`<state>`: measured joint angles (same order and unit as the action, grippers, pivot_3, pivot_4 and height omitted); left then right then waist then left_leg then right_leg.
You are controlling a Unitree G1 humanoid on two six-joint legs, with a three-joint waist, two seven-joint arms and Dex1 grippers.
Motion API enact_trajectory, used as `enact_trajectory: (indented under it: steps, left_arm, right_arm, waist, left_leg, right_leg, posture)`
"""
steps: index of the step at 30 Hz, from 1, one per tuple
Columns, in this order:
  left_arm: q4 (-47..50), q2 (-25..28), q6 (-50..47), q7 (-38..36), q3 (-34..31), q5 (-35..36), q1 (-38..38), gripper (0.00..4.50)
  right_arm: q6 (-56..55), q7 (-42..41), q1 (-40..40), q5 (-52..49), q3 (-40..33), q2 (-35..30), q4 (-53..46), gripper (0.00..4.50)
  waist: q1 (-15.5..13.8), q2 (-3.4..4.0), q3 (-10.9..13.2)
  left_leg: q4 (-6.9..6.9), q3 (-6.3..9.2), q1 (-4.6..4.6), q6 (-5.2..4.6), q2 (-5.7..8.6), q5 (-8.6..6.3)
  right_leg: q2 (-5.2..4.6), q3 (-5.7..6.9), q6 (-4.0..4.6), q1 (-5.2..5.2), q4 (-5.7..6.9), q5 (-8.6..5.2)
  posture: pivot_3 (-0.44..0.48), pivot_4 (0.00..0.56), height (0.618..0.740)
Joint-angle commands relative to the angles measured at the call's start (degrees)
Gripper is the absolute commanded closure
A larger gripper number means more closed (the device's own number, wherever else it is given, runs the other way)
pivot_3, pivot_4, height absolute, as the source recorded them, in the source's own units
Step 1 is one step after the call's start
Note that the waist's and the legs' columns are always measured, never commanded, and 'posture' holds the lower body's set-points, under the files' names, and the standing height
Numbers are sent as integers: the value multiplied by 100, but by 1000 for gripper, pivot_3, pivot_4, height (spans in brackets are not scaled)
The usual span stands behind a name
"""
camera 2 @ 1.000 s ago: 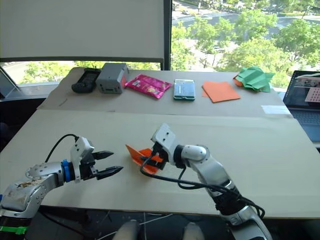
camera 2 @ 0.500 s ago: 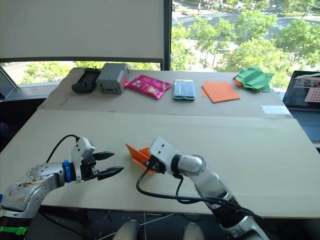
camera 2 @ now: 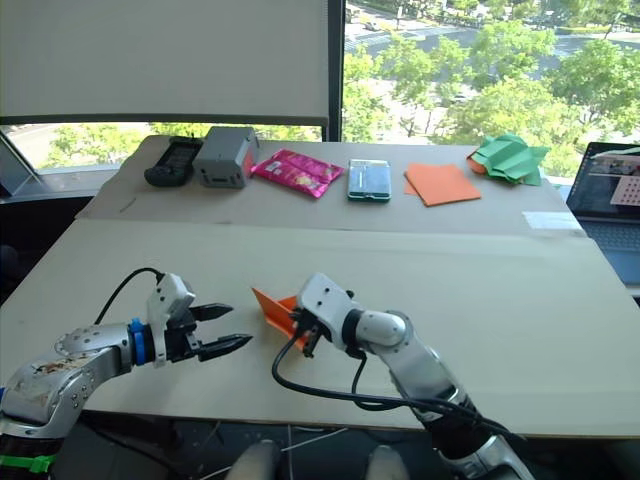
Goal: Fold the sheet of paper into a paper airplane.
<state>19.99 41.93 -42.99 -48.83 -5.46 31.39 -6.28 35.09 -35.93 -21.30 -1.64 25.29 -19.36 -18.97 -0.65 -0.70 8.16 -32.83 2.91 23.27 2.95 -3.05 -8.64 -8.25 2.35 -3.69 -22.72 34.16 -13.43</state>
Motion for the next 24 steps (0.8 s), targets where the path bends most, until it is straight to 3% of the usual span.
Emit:
enact_trajectory:
  steps: [1,20,21,24]
  left_arm:
    - [113,88,-91,5,-88,109,-124,0]
    - [-199,45,557,-182,-60,-91,377,0]
    - [-234,54,606,-225,-48,-100,377,0]
    - [-287,54,698,-311,-35,-102,365,0]
  right_arm:
    - [-4,28,-11,43,-4,-17,-111,3909]
    - [387,100,-41,191,79,26,215,3909]
    - [390,99,-44,192,77,27,205,4431]
    - [408,96,-48,190,59,23,173,4485]
  waist:
    - [4,0,0]
    - [3,0,0]
    - [3,0,0]
    - [2,-1,0]
  left_leg:
    - [0,0,-1,0,0,0]
    - [-1,0,-3,0,0,0]
    - [-1,0,-3,0,0,0]
    - [-1,0,-3,0,0,0]
  right_leg:
    - [0,0,0,1,0,0]
    - [0,0,0,4,-1,0]
    - [0,0,0,4,-1,0]
    - [0,0,0,4,-1,0]
  posture:
    - [0,150,702]
    - [0,150,702]
    - [0,150,702]
    - [0,150,702]
